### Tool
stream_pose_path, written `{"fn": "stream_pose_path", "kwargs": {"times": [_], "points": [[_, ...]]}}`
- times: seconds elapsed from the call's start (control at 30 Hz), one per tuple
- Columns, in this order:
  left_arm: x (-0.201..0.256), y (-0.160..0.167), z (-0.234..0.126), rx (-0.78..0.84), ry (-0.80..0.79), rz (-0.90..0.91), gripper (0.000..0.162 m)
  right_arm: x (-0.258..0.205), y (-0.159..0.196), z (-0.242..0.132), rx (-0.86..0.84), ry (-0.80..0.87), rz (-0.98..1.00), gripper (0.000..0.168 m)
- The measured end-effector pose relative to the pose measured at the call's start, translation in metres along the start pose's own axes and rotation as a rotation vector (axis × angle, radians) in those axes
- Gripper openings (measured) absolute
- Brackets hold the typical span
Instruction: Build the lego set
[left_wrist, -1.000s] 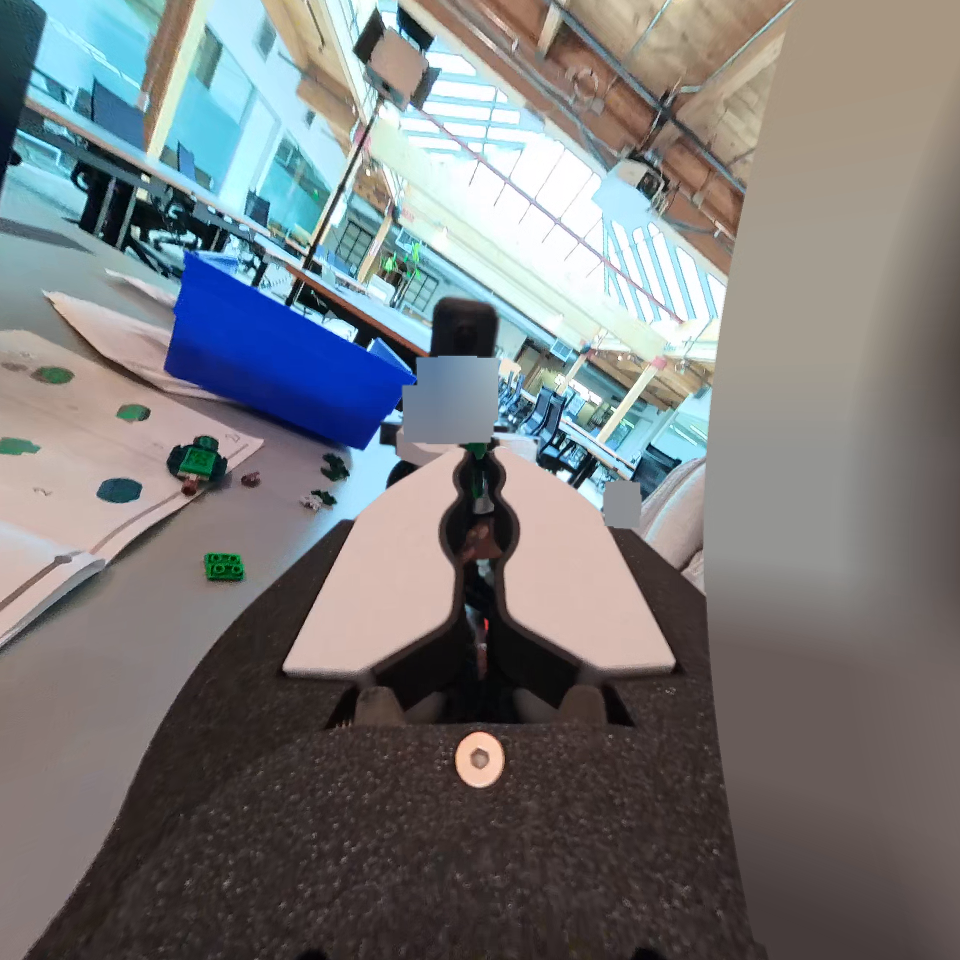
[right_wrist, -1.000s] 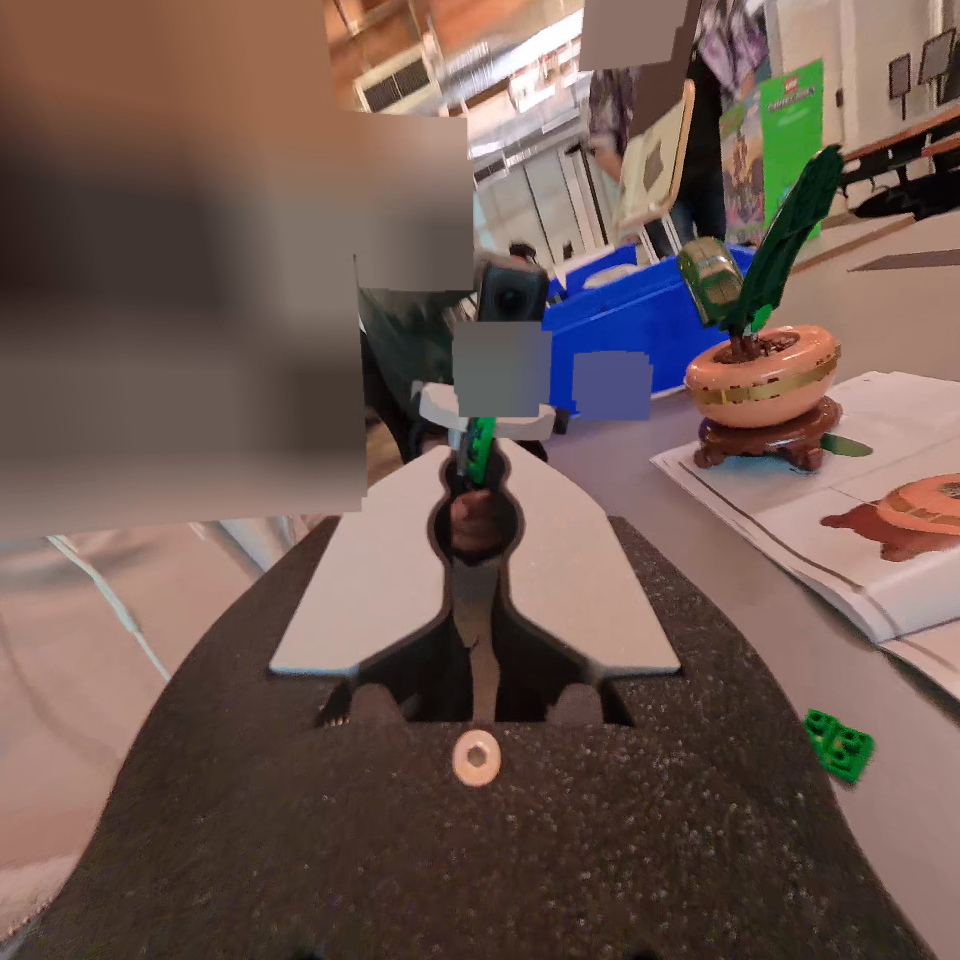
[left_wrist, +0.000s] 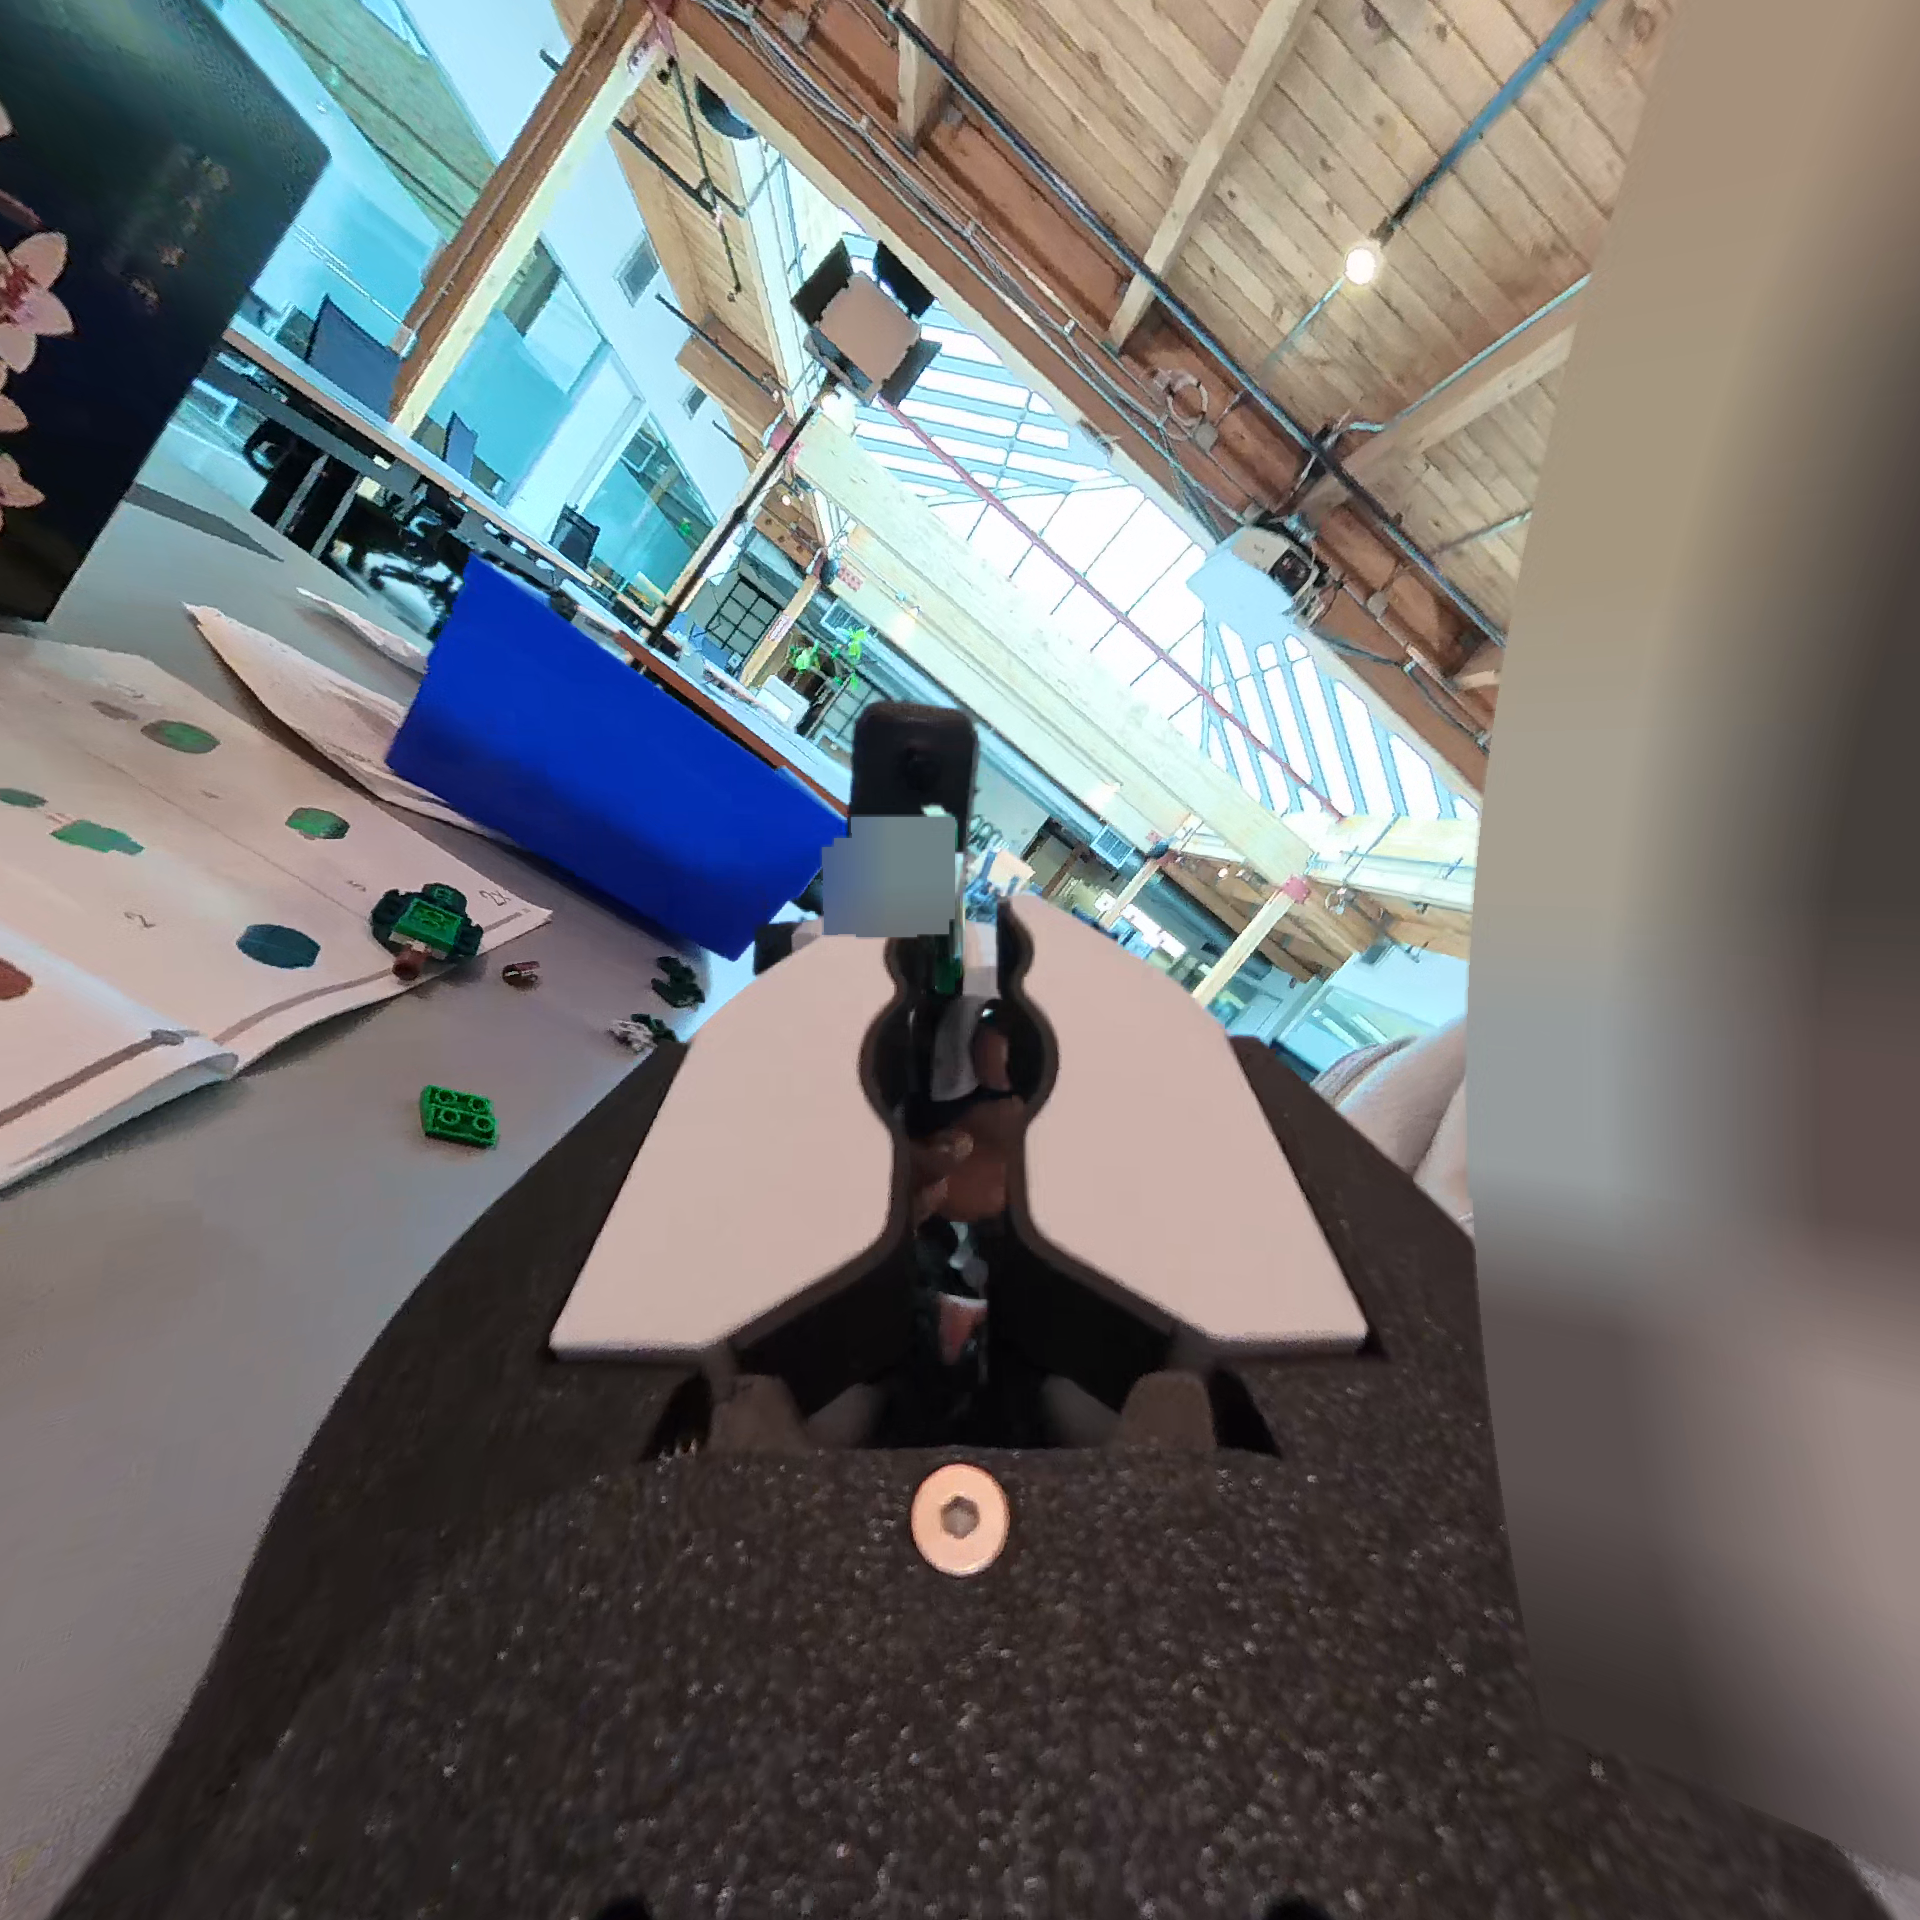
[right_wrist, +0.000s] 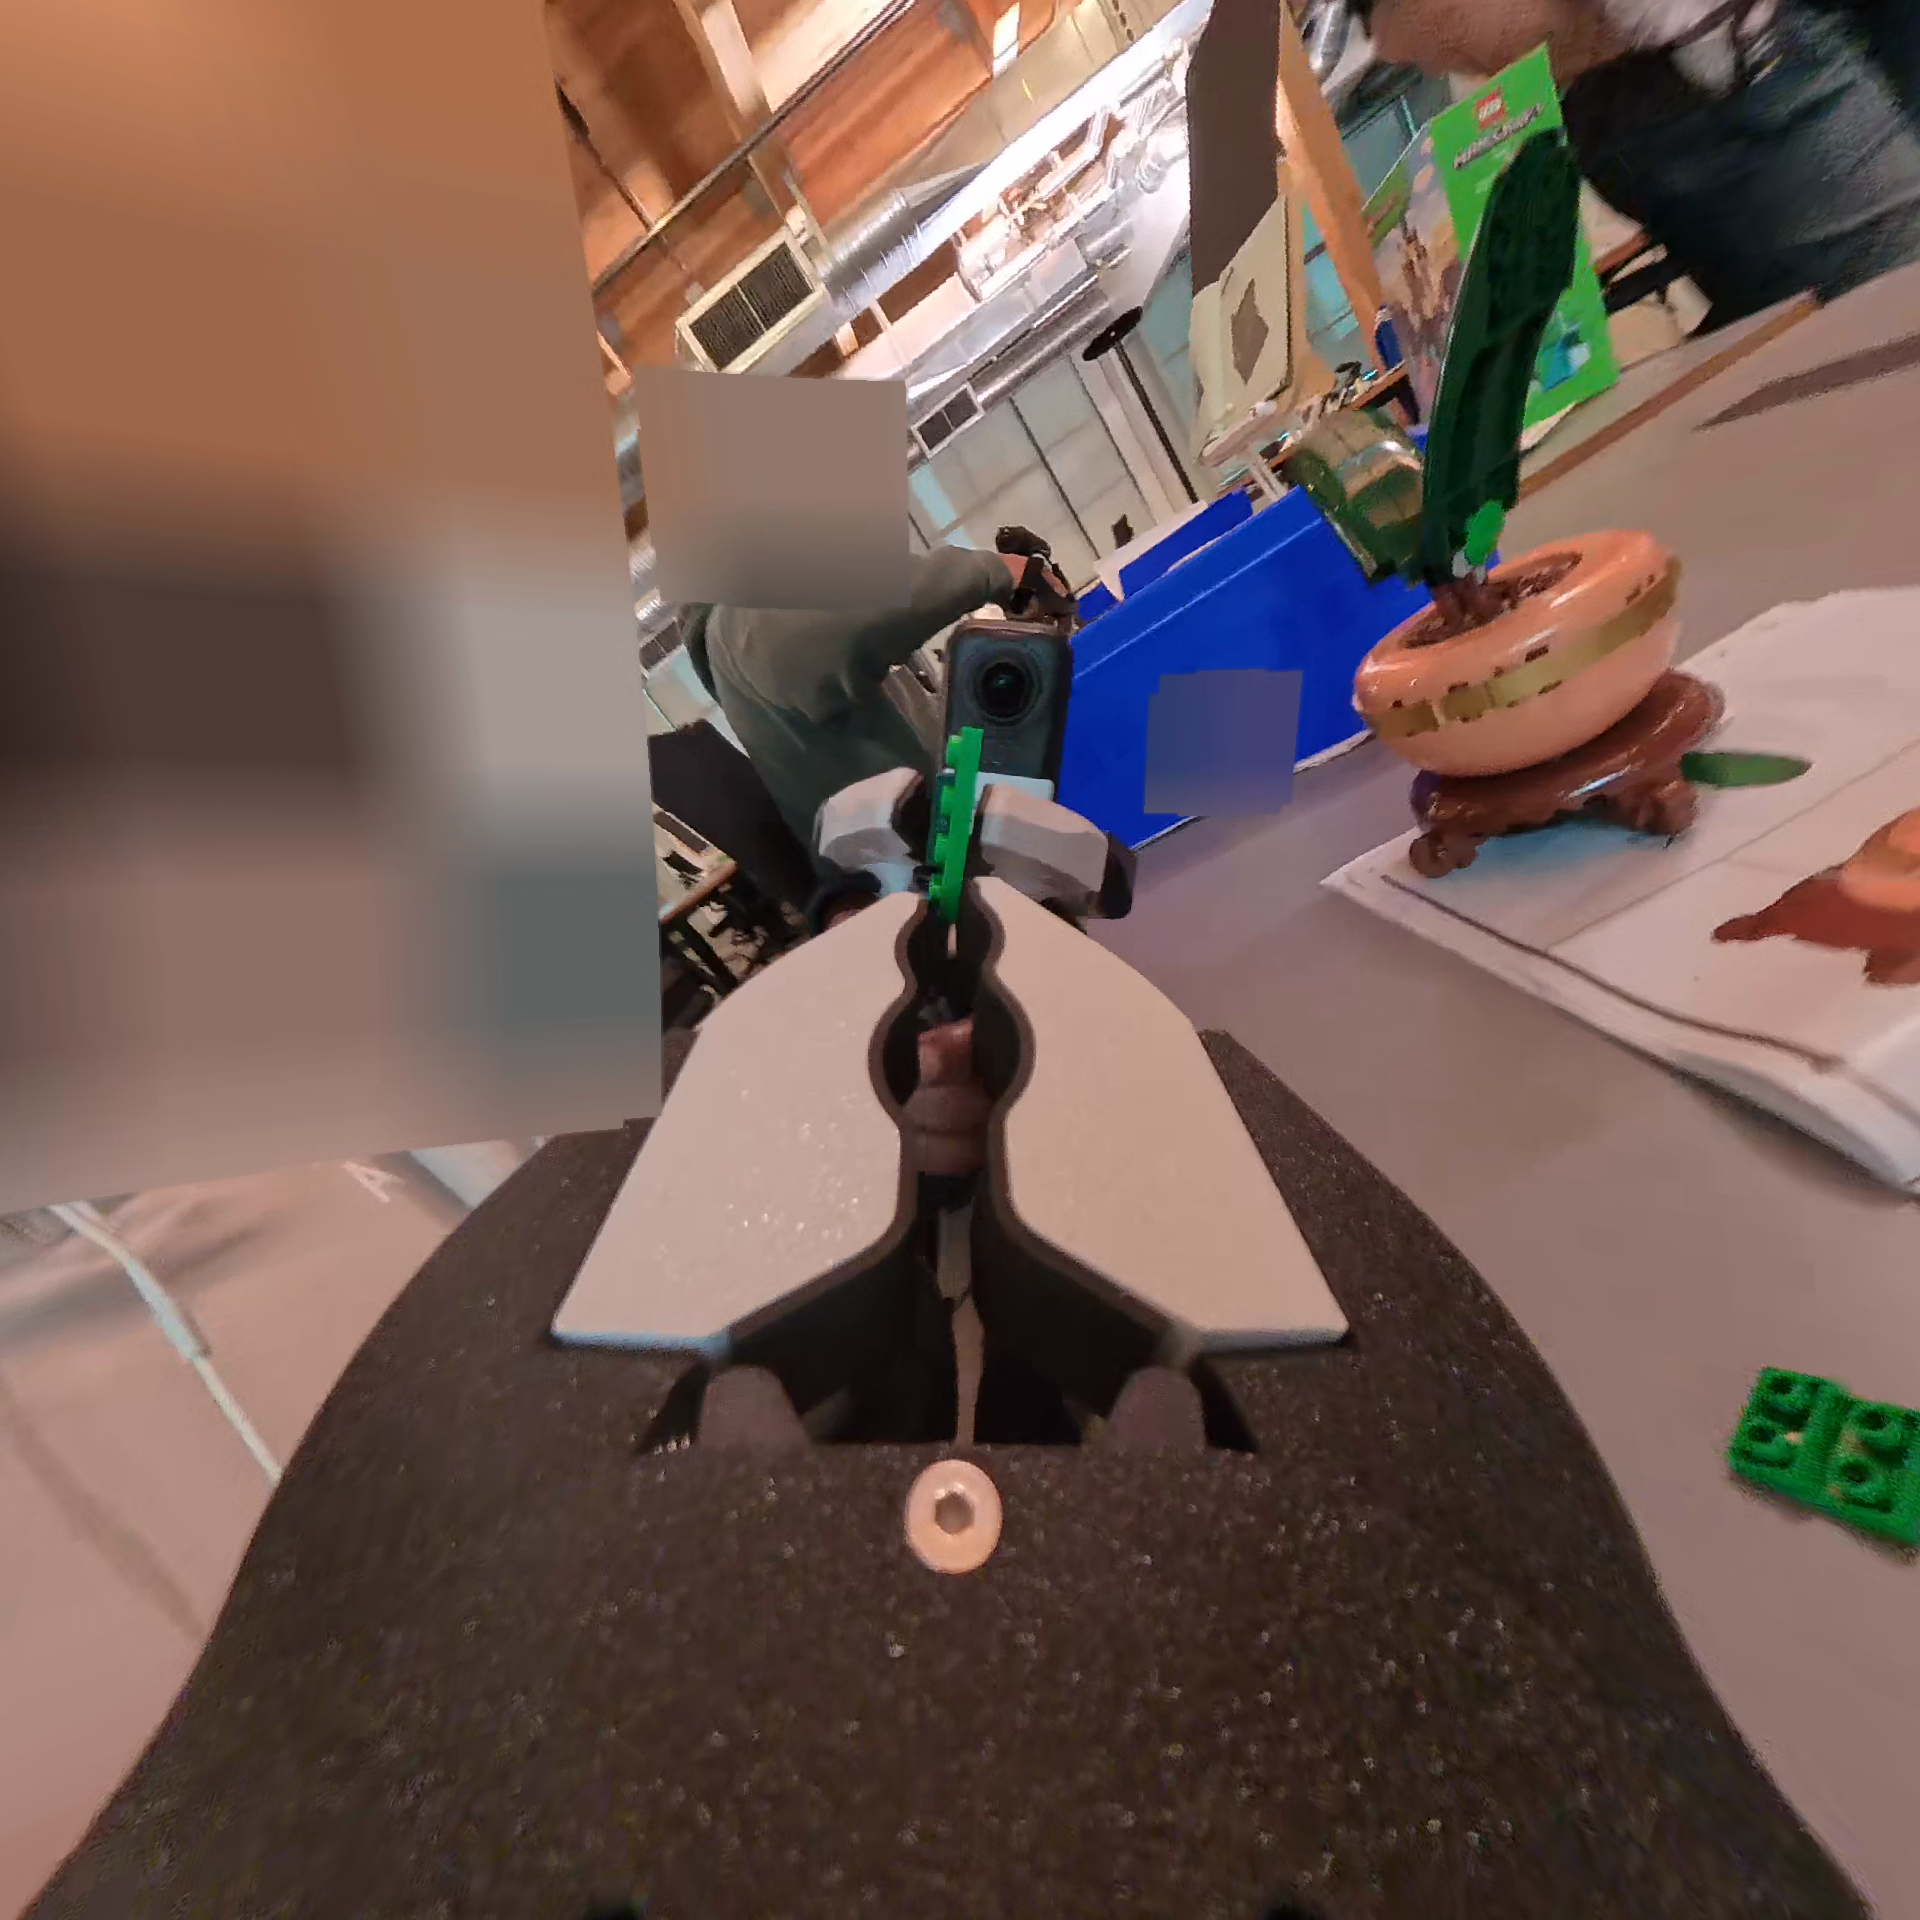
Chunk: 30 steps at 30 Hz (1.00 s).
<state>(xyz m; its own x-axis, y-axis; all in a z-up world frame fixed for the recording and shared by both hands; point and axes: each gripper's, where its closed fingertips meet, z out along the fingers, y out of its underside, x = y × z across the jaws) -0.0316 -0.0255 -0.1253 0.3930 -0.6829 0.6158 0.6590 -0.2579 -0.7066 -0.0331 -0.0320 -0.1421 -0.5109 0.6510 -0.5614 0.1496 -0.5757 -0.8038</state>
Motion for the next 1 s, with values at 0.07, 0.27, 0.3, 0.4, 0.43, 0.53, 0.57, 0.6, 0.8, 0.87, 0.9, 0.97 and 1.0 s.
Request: {"fn": "stream_pose_path", "kwargs": {"times": [0.07,0.27,0.3,0.4,0.43,0.53,0.57,0.6,0.8,0.87,0.9,0.97,1.0], "points": [[-0.002,-0.001,-0.001,0.021,0.011,-0.041,0.006,0.0,0.003,0.0,-0.004,-0.001,0.023,0.004],[-0.004,0.004,0.0,-0.005,0.014,-0.038,0.014,0.002,0.004,0.001,-0.033,0.014,0.038,0.004],[-0.003,0.005,0.001,-0.01,0.022,-0.038,0.014,0.002,0.007,0.002,-0.053,0.012,0.042,0.004],[-0.004,0.004,-0.002,0.005,0.011,-0.012,0.004,0.002,0.007,0.002,-0.061,0.012,0.037,0.004],[-0.004,0.004,-0.002,0.002,0.006,-0.008,0.004,0.002,0.007,0.002,-0.064,0.017,0.017,0.003],[-0.002,0.002,-0.002,0.018,0.015,-0.012,0.004,-0.006,-0.001,-0.004,-0.079,0.021,-0.152,0.017],[-0.003,0.0,-0.003,0.028,0.011,-0.024,0.004,-0.007,-0.007,-0.01,-0.082,0.054,-0.229,0.025],[-0.006,-0.002,-0.005,0.033,0.0,-0.04,0.004,-0.005,-0.014,-0.019,-0.089,0.115,-0.316,0.032],[-0.019,-0.011,-0.02,0.072,-0.059,-0.118,0.004,0.016,-0.033,-0.093,-0.312,0.529,-0.744,0.064],[-0.02,-0.011,-0.021,0.069,-0.067,-0.125,0.004,0.02,-0.026,-0.114,-0.4,0.578,-0.736,0.054],[-0.022,-0.01,-0.021,0.068,-0.073,-0.129,0.004,0.023,-0.021,-0.126,-0.448,0.6,-0.707,0.047],[-0.025,-0.01,-0.021,0.066,-0.089,-0.133,0.004,0.033,-0.014,-0.152,-0.513,0.668,-0.649,0.036],[-0.026,-0.01,-0.021,0.063,-0.1,-0.135,0.004,0.039,-0.009,-0.164,-0.559,0.699,-0.634,0.029]]}}
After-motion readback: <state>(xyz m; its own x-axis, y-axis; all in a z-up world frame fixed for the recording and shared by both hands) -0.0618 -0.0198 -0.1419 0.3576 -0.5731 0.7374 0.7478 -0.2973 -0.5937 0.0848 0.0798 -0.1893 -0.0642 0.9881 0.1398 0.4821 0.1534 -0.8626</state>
